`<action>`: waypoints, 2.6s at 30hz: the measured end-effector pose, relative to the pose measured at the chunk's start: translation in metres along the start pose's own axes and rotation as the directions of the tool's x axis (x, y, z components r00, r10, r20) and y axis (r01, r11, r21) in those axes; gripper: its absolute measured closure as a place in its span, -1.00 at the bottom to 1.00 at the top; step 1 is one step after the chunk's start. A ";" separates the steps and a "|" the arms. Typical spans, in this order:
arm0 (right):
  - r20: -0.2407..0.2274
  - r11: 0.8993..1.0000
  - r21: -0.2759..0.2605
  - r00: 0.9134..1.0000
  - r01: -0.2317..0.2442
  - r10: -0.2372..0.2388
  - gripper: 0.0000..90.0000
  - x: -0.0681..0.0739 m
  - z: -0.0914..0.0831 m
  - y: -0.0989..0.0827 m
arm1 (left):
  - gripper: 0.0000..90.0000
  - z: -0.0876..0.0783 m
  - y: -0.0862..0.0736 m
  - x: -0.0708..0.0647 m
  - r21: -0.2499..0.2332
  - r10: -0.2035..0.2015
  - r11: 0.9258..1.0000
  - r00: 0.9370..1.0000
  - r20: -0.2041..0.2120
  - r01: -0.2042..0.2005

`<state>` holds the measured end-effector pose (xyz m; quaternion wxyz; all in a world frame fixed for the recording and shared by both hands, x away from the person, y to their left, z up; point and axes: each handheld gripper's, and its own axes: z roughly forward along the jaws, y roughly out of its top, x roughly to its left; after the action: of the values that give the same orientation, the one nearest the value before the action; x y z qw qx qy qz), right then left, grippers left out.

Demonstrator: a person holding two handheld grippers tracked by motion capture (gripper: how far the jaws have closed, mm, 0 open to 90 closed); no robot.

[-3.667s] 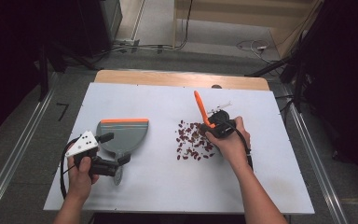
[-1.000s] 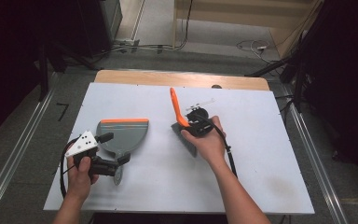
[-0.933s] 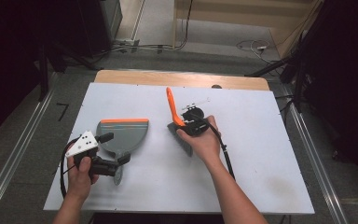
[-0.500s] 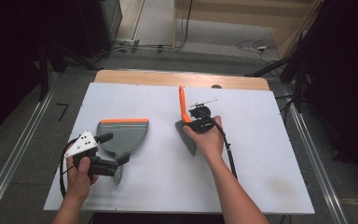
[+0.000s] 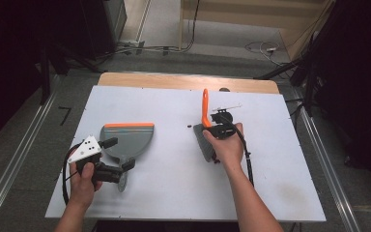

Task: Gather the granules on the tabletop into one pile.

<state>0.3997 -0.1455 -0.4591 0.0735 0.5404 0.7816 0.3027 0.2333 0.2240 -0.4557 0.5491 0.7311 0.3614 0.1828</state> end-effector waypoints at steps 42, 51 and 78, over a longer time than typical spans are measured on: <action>-0.074 0.987 -0.044 0.985 -0.156 0.153 0.52 -0.018 0.003 0.011 | -1.00 0.002 0.000 0.000 0.006 0.000 1.000 1.000 0.008 0.000; -0.110 0.991 -0.134 0.994 0.011 -0.025 0.52 -0.022 -0.025 0.034 | -1.00 0.003 -0.001 0.001 0.012 0.003 1.000 1.000 0.004 -0.003; -0.081 0.634 -0.074 0.629 0.770 -0.773 0.52 -0.013 0.031 0.058 | -1.00 0.002 -0.003 0.003 0.020 -0.007 1.000 1.000 -0.010 0.008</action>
<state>0.4651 -0.1320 -0.4545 0.1635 0.1364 0.9353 0.2826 0.2355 0.2259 -0.4598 0.5405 0.7344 0.3686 0.1806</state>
